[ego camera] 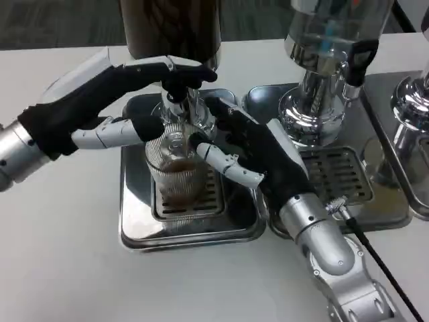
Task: Grasp the cup under the faucet to collect the drink, then remove the cup.
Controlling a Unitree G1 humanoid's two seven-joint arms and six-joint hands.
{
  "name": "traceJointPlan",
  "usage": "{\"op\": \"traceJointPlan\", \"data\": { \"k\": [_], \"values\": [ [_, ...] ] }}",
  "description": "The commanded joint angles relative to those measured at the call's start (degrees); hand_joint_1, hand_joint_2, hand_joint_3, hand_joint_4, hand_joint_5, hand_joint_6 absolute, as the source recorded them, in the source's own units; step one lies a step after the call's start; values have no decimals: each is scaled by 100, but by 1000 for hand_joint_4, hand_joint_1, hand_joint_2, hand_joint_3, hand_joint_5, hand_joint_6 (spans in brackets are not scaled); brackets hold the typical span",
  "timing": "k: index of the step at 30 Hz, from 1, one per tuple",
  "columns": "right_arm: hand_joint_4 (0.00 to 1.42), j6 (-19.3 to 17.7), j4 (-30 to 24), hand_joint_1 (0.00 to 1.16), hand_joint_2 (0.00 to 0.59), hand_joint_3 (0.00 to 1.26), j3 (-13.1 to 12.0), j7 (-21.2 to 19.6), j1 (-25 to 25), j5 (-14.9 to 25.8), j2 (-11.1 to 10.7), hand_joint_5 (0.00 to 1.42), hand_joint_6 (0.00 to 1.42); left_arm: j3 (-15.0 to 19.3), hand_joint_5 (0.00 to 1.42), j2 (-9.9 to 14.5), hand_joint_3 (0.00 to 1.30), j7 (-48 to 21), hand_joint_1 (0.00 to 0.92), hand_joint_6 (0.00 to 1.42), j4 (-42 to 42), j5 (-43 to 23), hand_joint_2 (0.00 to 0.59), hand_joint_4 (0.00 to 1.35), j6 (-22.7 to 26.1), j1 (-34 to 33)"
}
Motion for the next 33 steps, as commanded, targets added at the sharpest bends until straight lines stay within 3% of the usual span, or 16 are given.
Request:
{"op": "traceJointPlan", "data": {
  "k": [1,19,33],
  "values": [
    [98,-126,27,568,264,147,12,-15,-43,23,43,108,110,-112,260,116,308,-132,0,285,6,176,86,228,-54,234],
    [97,-123,51,569,264,142,41,2,-37,-1,70,103,110,352,275,23,316,63,0,291,38,-296,81,248,27,365],
    [87,-187,114,577,258,128,54,3,-42,27,107,97,110,784,284,129,324,160,0,305,-4,-473,86,255,157,526]
  ]
}}
